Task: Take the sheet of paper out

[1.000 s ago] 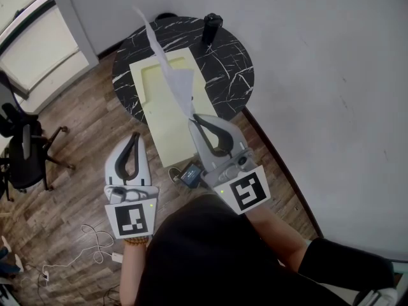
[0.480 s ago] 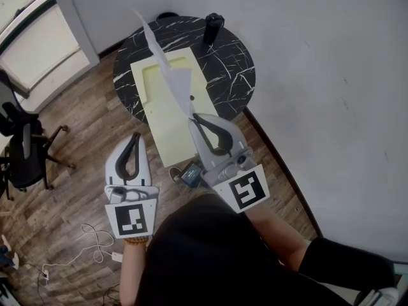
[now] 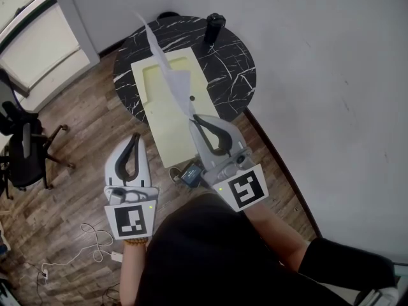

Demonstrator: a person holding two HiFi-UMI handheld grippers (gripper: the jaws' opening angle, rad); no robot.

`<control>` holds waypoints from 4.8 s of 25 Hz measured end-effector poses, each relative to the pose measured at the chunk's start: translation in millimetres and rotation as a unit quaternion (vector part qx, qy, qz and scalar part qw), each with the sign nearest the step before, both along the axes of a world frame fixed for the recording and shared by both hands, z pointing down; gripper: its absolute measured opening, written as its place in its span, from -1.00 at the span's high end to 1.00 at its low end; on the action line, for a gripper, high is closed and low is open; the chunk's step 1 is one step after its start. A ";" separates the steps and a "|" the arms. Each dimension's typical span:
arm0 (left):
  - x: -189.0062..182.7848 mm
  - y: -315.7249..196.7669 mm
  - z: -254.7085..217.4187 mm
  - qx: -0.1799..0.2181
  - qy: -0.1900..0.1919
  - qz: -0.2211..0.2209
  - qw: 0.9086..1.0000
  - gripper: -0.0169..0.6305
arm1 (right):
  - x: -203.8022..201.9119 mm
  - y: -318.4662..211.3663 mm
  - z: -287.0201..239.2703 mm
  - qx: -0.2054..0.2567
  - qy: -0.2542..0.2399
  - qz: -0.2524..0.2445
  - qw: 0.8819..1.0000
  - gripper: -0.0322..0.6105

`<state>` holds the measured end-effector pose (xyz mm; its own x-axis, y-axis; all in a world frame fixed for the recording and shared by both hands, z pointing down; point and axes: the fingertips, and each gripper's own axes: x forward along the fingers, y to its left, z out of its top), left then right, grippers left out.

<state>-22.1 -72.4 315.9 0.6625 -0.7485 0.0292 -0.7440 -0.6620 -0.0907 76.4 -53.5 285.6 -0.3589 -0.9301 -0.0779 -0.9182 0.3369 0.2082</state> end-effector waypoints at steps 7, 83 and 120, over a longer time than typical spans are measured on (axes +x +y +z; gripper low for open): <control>-0.5 -1.3 0.2 0.004 0.003 0.005 1.000 0.92 | 1.0 -2.3 6.4 -0.009 -0.002 0.001 1.000 0.89; 13.8 -33.3 36.2 -0.041 -0.005 0.010 0.999 0.92 | 21.6 -40.5 50.7 -0.053 -0.001 0.014 0.998 0.89; 25.5 -60.7 56.1 -0.065 -0.020 0.005 0.998 0.92 | 34.7 -73.6 75.9 -0.076 0.000 0.005 0.997 0.89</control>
<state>3.3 -133.0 372.0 0.6664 -0.7297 0.1529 -0.7345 -0.6778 -0.0330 111.1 -127.1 361.5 -0.3498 -0.9347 0.0635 -0.9216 0.3555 0.1559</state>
